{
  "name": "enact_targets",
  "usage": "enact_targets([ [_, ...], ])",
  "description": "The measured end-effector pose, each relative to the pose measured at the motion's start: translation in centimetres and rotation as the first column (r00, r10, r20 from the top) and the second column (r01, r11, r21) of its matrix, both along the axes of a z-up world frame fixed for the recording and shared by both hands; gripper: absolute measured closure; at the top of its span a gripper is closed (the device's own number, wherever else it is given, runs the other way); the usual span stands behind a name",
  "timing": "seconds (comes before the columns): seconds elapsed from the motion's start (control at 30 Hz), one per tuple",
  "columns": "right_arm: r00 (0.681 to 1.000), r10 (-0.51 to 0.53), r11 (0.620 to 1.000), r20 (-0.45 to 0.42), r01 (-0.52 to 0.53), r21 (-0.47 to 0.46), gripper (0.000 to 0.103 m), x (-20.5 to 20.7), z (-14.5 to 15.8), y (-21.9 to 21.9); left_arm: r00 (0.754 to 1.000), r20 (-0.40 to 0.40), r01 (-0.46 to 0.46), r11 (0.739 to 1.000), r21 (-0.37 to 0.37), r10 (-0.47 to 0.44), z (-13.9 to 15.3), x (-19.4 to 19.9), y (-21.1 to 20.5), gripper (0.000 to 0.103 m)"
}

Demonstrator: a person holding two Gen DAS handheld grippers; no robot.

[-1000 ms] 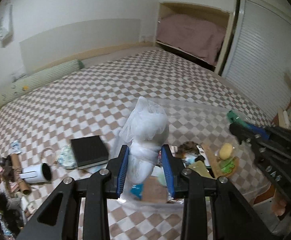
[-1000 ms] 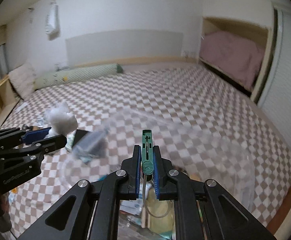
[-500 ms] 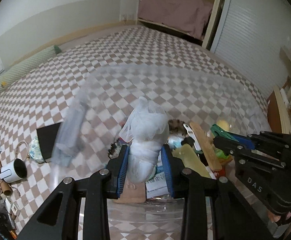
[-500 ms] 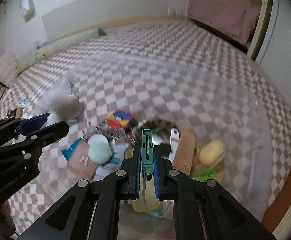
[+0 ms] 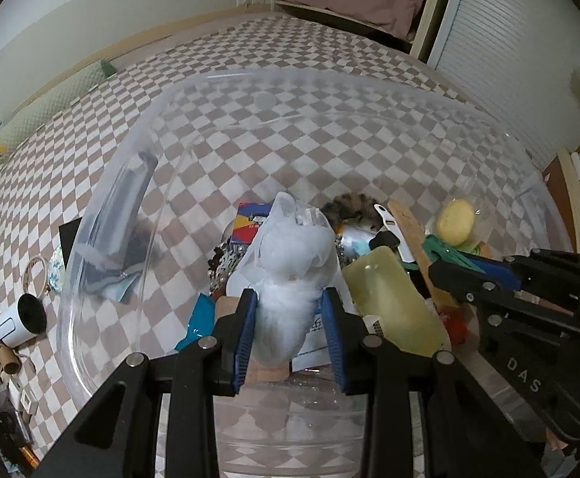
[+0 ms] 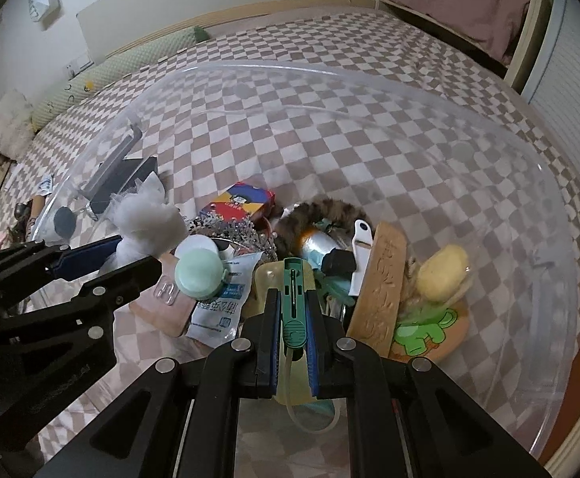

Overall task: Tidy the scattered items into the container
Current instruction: 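Open the left tool over the container while the right releases the green clip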

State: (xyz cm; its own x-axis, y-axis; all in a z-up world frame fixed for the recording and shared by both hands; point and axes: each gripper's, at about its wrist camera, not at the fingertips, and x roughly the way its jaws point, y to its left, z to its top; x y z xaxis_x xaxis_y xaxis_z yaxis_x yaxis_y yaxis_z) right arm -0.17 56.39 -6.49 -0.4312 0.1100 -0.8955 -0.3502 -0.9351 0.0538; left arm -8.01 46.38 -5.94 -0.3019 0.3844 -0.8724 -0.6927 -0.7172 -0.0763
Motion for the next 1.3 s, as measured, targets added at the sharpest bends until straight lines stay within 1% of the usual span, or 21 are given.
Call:
enact_targets([
  [0.1,1.000,-0.005,1.000,0.007,0.005,0.000,0.092,0.0,-0.1,0.0,1.000,0.014,-0.006,1.000,-0.001,0.006,-0.2,-0.2,-0.2,0.070],
  [0.23,1.000,-0.019,1.000,0.000,0.019,-0.002,0.092,0.1,0.1,0.1,1.000,0.011,-0.011,1.000,-0.003,0.011,-0.3,0.0,-0.4,0.069],
  [0.3,1.000,-0.021,1.000,-0.002,0.021,-0.009,0.092,0.0,0.1,0.2,1.000,0.010,-0.017,1.000,-0.004,0.017,-0.4,0.0,-0.4,0.065],
  [0.33,1.000,-0.021,1.000,0.002,0.021,-0.014,0.092,0.0,0.1,0.2,1.000,0.008,-0.024,1.000,-0.003,0.024,-0.4,0.0,-0.4,0.057],
  [0.37,1.000,-0.020,1.000,0.006,0.021,-0.019,0.092,0.0,0.0,0.3,1.000,0.006,-0.031,1.000,-0.001,0.031,-0.4,-0.1,-0.3,0.043],
  [0.4,1.000,-0.018,1.000,0.011,0.019,-0.025,0.092,-0.2,-0.2,0.3,0.999,0.003,-0.040,0.999,0.002,0.040,-0.3,-0.2,-0.3,0.038],
  [0.43,1.000,-0.017,0.999,0.020,0.018,-0.033,0.092,-0.2,-0.4,0.4,0.999,0.000,-0.047,0.999,0.005,0.047,-0.3,-0.3,-0.4,0.036],
  [0.8,1.000,-0.025,0.999,0.013,0.026,-0.024,0.092,0.2,0.0,0.4,0.999,-0.008,-0.042,0.999,0.007,0.042,0.4,-0.3,-1.1,0.036],
  [0.9,1.000,-0.024,1.000,0.007,0.024,0.000,0.092,0.3,0.3,0.2,0.999,-0.026,-0.043,0.999,0.005,0.043,0.6,0.1,-1.4,0.036],
  [1.07,0.999,-0.026,0.997,-0.029,0.028,0.069,0.092,0.4,1.2,-0.2,0.992,-0.117,-0.038,0.999,0.007,0.038,1.8,1.0,-2.3,0.036],
  [1.23,0.999,-0.038,0.990,-0.039,0.042,0.132,0.091,0.7,1.6,-0.4,0.990,-0.130,-0.052,0.998,0.041,0.057,2.8,1.0,-3.4,0.035],
  [1.27,0.998,-0.043,0.989,-0.041,0.048,0.142,0.079,0.7,1.6,-0.3,0.989,-0.133,-0.056,0.997,0.047,0.061,3.0,1.0,-3.6,0.031],
  [1.3,0.998,-0.051,0.987,-0.045,0.057,0.151,0.048,0.9,1.7,-0.2,0.989,-0.135,-0.058,0.997,0.050,0.065,3.1,1.0,-3.7,0.029],
])
